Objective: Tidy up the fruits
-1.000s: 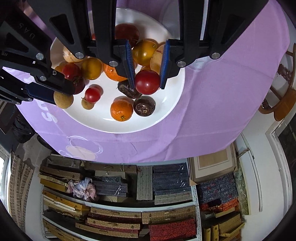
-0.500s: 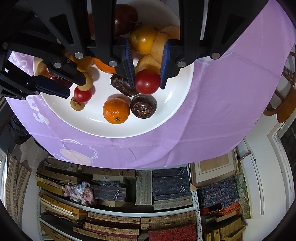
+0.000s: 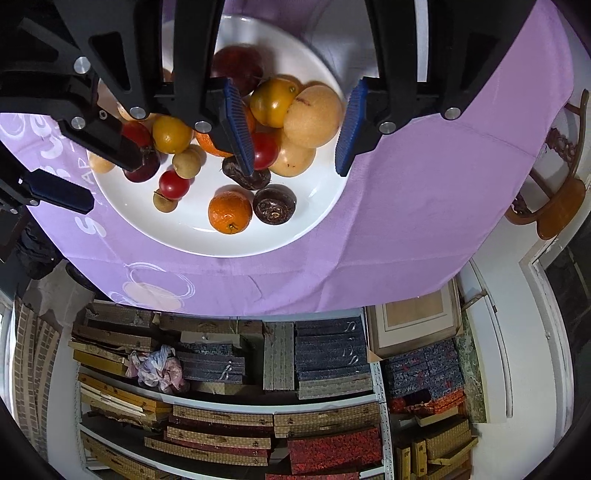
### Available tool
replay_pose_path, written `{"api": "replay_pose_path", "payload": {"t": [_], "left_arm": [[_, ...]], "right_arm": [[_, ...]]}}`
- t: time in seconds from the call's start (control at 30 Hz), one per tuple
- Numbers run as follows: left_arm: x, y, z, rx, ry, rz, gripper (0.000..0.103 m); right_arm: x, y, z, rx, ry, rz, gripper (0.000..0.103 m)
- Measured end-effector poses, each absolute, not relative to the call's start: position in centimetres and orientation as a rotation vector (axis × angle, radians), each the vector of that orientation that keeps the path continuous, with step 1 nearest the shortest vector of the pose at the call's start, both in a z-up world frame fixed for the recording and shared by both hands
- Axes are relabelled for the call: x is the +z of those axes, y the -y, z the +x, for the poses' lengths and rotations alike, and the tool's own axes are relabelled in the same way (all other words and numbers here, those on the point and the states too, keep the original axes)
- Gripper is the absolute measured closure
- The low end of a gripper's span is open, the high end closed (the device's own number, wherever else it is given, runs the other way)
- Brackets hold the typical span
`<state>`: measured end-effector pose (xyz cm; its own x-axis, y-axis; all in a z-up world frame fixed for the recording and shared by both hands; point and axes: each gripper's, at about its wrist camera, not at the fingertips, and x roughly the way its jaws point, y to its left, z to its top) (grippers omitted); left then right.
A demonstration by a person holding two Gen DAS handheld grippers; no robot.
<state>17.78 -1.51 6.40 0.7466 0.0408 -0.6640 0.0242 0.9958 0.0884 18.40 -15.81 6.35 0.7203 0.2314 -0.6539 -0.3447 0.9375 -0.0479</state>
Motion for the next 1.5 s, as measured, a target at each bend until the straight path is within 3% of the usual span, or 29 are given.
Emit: {"api": "replay_pose_path", "payload": {"t": [0.3, 0.5, 0.6, 0.7, 0.8, 0.9, 0.97, 1.03, 1.5], "left_arm": [[8.4, 1.1, 10.8, 0.031, -0.659, 0.109, 0.046], [7.1, 1.0, 6.9, 0.032, -0.676, 0.097, 0.044], [5.8, 1.1, 5.6, 0.037, -0.696, 0.099, 0.044], [4.3, 1.3, 4.8, 0.04, -0.704, 0.12, 0.042], [3.4, 1.5, 4.6, 0.041, -0.71, 0.137, 0.031], [3.1, 1.5, 4.7, 0.043, -0.693, 0.148, 0.027], [3.1, 1.3, 4.8, 0.043, -0.679, 0.139, 0.013], [3.2, 1.1, 4.8, 0.044, -0.67, 0.125, 0.007], [2.6, 1.1, 5.1, 0.008, -0.708, 0.115, 0.003]], "right_arm": [[9.3, 17.6, 10.0, 0.323, -0.591, -0.109, 0.036], [7.2, 18.5, 5.9, 0.31, -0.611, -0.056, 0.035], [5.5, 19.1, 4.9, 0.286, -0.628, -0.02, 0.026], [4.1, 19.6, 4.4, 0.251, -0.622, -0.011, 0.026], [3.1, 20.0, 4.3, 0.231, -0.61, 0.005, 0.024], [2.8, 20.5, 4.1, 0.22, -0.601, 0.015, 0.017], [2.7, 20.6, 4.3, 0.218, -0.601, 0.017, 0.016], [2.6, 20.6, 4.5, 0.221, -0.611, 0.017, 0.016], [2.2, 20.0, 4.8, 0.23, -0.631, -0.006, 0.015]]}}
